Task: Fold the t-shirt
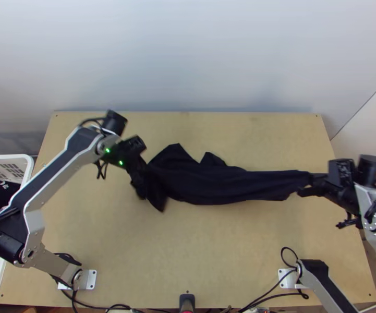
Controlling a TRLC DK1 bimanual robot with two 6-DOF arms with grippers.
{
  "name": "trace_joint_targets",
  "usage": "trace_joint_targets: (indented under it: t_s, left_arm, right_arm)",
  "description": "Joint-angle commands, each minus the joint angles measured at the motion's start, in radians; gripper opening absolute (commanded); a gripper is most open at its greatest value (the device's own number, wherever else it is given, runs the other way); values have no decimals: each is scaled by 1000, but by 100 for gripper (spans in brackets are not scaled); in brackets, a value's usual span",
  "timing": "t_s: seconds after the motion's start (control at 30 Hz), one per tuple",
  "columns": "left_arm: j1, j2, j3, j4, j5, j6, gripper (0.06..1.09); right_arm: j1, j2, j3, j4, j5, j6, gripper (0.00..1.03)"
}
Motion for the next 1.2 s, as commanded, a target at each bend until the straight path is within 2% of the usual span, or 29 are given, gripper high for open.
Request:
trace_joint_targets:
  t_s: [0.0,0.07,0.1,0.23,0.3,0.43,0.6,0.7,1.07,1.17]
  left_arm:
    - [-36,-44,-148,38,-119,57,83]
    - [-26,-67,-168,59,-153,57,102]
    - [-22,-76,-174,63,-167,57,103]
    - [-44,-166,-238,61,-225,75,103]
    - [-102,-220,-294,73,-282,62,103]
    - [-217,-306,-461,210,-405,11,103]
    - [-245,-307,-548,329,-449,-26,103]
    - [-259,-287,-608,475,-601,-18,103]
    - [-303,-200,-631,564,-605,-43,103]
    - [-319,-183,-610,558,-564,-72,103]
  right_arm:
    - [-244,-58,-71,42,5,-112,3]
    - [-255,-70,-94,50,5,-122,3]
    - [-253,-78,-106,53,5,-123,3]
    - [-248,-96,-144,67,5,-123,3]
    - [-248,-91,-153,78,4,-117,3]
    - [-248,-87,-186,121,5,-116,3]
    - [-247,-61,-206,150,5,-111,3]
    - [-230,-61,-203,153,5,-103,3]
    - [-229,-36,-183,157,5,-99,3]
    - [-230,-32,-180,159,7,-99,3]
